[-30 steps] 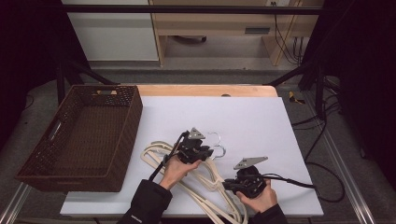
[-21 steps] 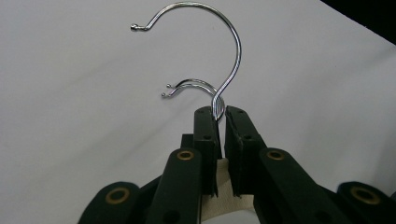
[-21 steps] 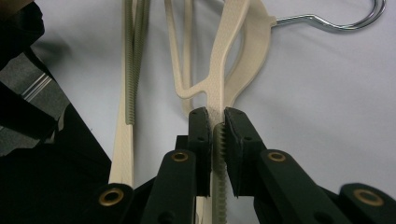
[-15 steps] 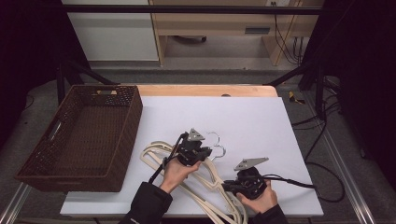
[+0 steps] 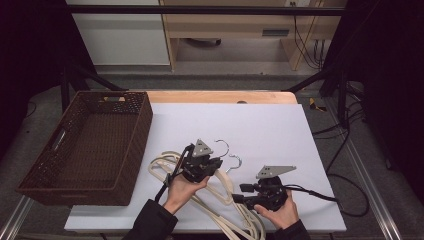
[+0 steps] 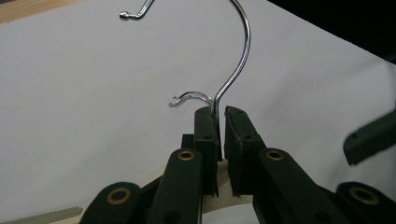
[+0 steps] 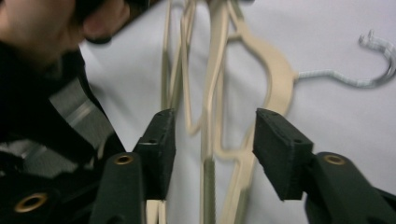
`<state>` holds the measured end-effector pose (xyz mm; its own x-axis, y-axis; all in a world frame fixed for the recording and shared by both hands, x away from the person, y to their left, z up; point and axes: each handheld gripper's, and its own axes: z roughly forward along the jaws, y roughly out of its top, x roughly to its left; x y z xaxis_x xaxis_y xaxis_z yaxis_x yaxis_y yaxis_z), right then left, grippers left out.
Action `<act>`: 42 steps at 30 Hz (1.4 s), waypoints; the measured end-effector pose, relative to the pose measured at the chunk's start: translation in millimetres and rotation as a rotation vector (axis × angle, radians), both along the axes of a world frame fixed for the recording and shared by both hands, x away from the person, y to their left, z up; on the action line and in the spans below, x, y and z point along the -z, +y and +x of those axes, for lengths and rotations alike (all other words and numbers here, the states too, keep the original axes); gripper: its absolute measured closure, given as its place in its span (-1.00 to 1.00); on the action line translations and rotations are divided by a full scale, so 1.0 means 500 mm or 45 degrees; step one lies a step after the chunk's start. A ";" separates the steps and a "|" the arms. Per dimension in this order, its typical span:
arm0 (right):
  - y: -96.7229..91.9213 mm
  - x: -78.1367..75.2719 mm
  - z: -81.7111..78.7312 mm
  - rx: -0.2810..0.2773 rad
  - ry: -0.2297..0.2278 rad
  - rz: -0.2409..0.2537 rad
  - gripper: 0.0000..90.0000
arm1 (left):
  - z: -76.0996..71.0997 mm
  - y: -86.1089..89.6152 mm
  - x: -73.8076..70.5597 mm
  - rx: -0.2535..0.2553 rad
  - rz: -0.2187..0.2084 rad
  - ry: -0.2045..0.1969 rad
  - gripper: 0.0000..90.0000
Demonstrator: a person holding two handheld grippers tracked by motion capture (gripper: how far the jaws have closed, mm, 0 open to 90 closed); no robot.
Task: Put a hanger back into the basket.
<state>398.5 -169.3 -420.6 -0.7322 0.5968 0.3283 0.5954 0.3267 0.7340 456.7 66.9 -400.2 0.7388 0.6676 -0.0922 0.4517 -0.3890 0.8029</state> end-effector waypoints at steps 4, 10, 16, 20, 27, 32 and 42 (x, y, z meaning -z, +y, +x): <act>0.024 -0.026 0.018 0.018 -0.092 -0.024 -0.03 | -0.009 0.005 -0.009 0.003 0.002 -0.012 0.85; 0.069 -0.025 0.043 -0.002 -0.088 -0.043 0.11 | -0.017 0.011 -0.018 0.012 -0.005 -0.021 0.85; 0.097 -0.018 0.058 -0.042 -0.018 -0.055 0.65 | -0.020 0.017 -0.020 0.007 -0.017 -0.031 0.85; 0.098 -0.018 0.060 -0.050 0.005 -0.044 0.81 | -0.018 0.019 -0.019 0.020 -0.018 -0.029 0.83; 0.097 -0.021 0.062 -0.057 0.058 -0.002 0.89 | -0.022 0.044 -0.039 0.071 -0.041 -0.078 0.30; 0.091 -0.032 0.060 -0.095 0.080 0.047 0.93 | -0.028 0.094 -0.072 0.098 -0.082 -0.109 -0.21; 0.068 -0.065 0.060 -0.098 0.040 0.067 0.93 | -0.060 0.202 -0.107 0.135 -0.066 -0.201 -0.75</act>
